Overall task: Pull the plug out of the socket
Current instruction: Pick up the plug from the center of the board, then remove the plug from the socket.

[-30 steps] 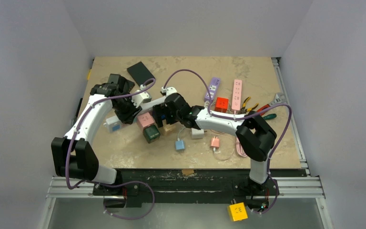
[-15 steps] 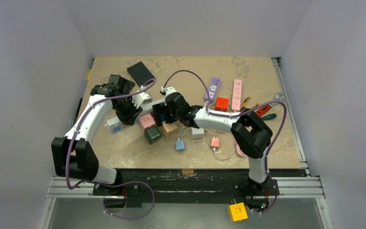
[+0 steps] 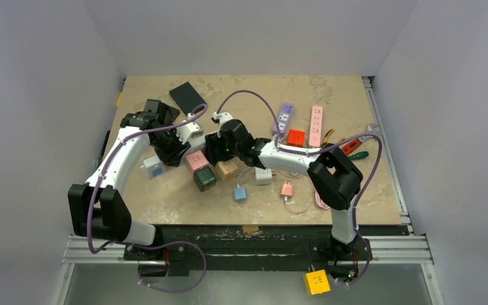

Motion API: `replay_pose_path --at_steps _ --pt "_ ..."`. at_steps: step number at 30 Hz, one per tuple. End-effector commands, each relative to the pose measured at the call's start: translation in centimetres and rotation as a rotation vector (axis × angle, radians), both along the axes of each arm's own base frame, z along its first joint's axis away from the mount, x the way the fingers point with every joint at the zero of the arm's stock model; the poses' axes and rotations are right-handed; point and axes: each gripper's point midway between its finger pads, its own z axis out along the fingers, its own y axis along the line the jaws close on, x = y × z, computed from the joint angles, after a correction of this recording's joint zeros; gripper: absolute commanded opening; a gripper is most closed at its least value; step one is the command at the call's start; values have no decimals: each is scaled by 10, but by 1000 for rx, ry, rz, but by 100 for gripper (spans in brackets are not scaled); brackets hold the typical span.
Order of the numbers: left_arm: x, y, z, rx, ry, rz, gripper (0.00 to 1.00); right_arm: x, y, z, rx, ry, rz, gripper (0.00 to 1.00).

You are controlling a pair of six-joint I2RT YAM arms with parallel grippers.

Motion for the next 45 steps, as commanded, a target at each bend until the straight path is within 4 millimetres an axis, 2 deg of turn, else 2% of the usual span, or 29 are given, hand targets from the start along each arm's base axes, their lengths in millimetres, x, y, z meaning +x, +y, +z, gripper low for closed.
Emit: replay_pose_path --at_steps 1,4,5,14,23,31,34,40,45 --pt "7 -22 27 -118 -96 -38 0 12 2 16 67 -34 -14 32" --pt "13 -19 24 -100 -103 -18 0 8 -8 13 50 -38 -25 2" --pt "15 -17 23 -92 -105 -8 0 7 -10 13 44 -37 -25 0" --pt "46 11 13 51 -164 147 0 -5 -38 16 12 -56 -63 0" --pt "74 48 4 237 -223 319 0 -24 -64 -1 -39 -2 -112 0" --pt "80 68 5 378 -292 323 0 -37 -65 -8 -95 81 -123 0" --pt "80 69 6 386 -304 319 0 -37 -64 -3 -104 90 -130 0" --pt "74 58 2 325 -269 308 0 -34 -64 2 -107 80 -137 0" --pt "60 36 7 196 -217 258 0 -13 -66 -2 -154 43 -150 0"
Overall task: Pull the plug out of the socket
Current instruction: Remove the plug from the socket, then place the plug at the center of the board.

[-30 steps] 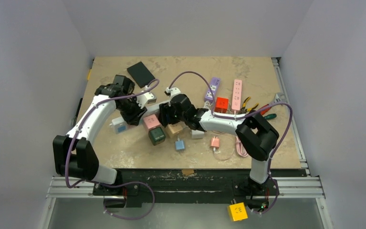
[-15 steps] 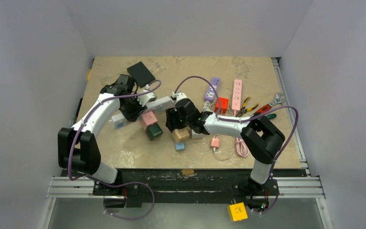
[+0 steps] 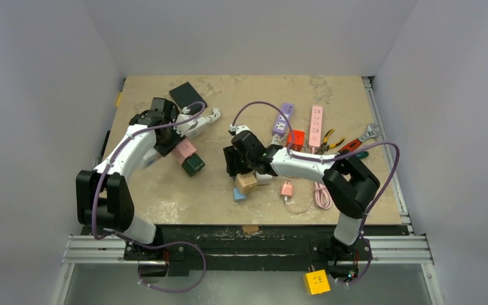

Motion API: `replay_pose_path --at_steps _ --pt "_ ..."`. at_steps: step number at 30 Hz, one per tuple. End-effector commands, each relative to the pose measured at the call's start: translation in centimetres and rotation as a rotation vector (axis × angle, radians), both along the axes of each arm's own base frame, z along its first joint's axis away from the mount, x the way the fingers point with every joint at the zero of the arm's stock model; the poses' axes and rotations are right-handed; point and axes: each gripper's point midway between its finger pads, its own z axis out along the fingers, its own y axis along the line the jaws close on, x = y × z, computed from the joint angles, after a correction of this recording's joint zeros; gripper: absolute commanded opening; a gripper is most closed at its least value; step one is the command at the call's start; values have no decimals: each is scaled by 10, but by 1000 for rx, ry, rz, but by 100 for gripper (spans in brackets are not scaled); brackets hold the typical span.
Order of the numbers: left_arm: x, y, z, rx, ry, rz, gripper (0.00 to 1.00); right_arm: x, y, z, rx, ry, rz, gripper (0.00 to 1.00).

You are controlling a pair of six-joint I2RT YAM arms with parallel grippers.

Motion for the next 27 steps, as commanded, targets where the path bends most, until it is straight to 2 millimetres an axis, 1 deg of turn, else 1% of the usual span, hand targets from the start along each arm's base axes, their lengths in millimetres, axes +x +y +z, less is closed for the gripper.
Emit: replay_pose_path --at_steps 1,5,8,9,11,13,16,18,20,23,24,25,27 --pt "-1 -29 26 -171 -49 -45 0 36 17 41 54 -105 -18 0" --pt "-13 -40 32 -307 -1 -50 0 55 33 57 78 -119 -29 0" --pt "-14 -29 32 -322 0 -24 0 67 45 65 101 -124 -60 0" --pt "-15 -25 32 -324 0 -14 0 71 48 63 107 -121 -75 0" --pt "-16 -19 32 -335 3 0 0 78 50 56 100 -120 -103 0" --pt "-15 -4 31 -326 -5 32 0 82 50 44 75 -117 -126 0" --pt "-15 10 28 -298 -17 48 0 79 51 28 68 -97 -151 0" --pt "-16 16 27 -287 -21 50 0 73 52 17 56 -84 -173 0" --pt "-18 19 24 -280 -21 52 0 67 51 6 18 -86 -212 0" --pt "-20 16 24 -291 -20 51 0 61 47 -5 -70 -91 -259 0" --pt "-20 15 25 -297 -24 49 0 59 46 -6 -75 -85 -265 0" --pt "-20 14 26 -303 -26 49 0 58 49 -5 -57 -84 -254 4" --pt "-21 13 29 -312 -33 46 0 59 54 0 -12 -100 -225 34"
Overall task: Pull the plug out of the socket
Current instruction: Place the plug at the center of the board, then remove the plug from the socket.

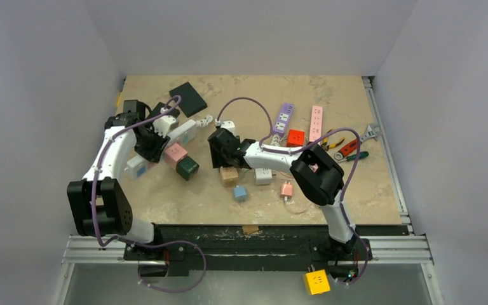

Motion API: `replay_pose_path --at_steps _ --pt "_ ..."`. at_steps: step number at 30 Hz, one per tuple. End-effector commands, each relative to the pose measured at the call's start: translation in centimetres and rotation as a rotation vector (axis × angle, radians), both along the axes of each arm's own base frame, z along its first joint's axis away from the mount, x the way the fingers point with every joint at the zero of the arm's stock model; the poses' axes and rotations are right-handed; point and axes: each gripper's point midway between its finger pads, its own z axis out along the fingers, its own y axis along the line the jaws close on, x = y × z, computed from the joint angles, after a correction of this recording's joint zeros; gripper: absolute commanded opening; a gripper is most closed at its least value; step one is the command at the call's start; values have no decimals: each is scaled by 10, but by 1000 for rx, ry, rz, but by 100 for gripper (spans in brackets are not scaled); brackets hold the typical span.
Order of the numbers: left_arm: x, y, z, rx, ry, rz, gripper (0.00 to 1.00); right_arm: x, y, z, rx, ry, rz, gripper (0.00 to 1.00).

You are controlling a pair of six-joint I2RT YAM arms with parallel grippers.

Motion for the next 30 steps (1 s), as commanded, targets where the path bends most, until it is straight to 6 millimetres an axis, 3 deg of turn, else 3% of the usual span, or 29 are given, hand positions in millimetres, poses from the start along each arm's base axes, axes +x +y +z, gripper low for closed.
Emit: replay_pose_path --at_steps 1,3,5,8,16,18,23,30 --pt "15 -12 31 -60 -145 -35 0 7 7 26 69 -66 -23 50" --pt "13 -14 33 -66 -149 -41 0 10 7 34 65 -82 -1 73" --pt "11 -14 34 -69 -152 -47 0 13 8 50 66 -110 29 87" --pt "9 -17 34 -77 -152 -59 0 17 11 81 85 -168 74 97" --pt "7 -20 38 -91 -154 -90 0 11 11 161 162 -276 156 99" --pt "7 -22 40 -97 -154 -94 0 5 19 176 212 -286 205 99" --pt "7 -26 46 -122 -161 -105 0 -20 60 189 293 -275 361 99" --pt "4 -32 56 -147 -169 -116 0 -52 118 175 426 -256 599 99"
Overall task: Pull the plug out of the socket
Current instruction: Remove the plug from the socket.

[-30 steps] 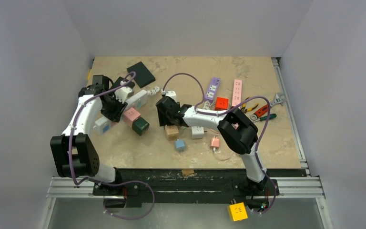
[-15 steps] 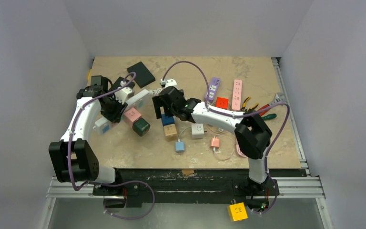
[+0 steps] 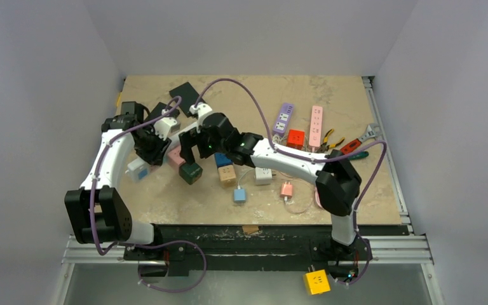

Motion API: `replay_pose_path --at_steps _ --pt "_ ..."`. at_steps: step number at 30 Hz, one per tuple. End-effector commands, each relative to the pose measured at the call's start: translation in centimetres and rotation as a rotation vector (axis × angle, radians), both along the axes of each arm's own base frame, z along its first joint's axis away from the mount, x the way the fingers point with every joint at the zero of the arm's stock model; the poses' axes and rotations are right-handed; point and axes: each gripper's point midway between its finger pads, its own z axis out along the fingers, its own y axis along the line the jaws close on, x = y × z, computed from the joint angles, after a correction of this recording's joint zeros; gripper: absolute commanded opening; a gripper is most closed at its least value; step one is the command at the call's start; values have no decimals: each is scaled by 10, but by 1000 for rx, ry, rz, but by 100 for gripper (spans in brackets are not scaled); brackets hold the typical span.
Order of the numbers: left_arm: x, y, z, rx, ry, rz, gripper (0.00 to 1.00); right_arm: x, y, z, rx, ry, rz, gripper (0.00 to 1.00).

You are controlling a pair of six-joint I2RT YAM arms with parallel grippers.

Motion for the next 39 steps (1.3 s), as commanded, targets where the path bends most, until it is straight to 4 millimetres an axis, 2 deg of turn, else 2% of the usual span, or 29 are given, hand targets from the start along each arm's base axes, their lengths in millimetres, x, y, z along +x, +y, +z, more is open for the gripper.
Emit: replay_pose_path --at_steps 1,3,6,18,25,32,37,39 --pt "21 -15 46 -74 -175 -49 0 -21 42 6 101 -21 205 99" --pt "19 -16 48 -76 -176 -54 0 -24 50 -6 96 2 232 99" --pt "18 -17 50 -83 -177 -56 0 -25 60 -13 84 3 245 99" --pt "11 -26 54 -128 -158 -76 0 -15 73 -40 23 -39 194 99" --pt "8 -29 48 -142 -138 -79 0 -16 82 -37 59 -64 193 93" --pt "5 -35 44 -161 -122 -85 0 -21 85 -28 115 -82 195 79" --pt "3 -39 45 -185 -115 -90 0 -27 79 -26 166 -92 189 63" --pt "1 -42 46 -203 -105 -95 0 -29 76 -19 193 -104 182 58"
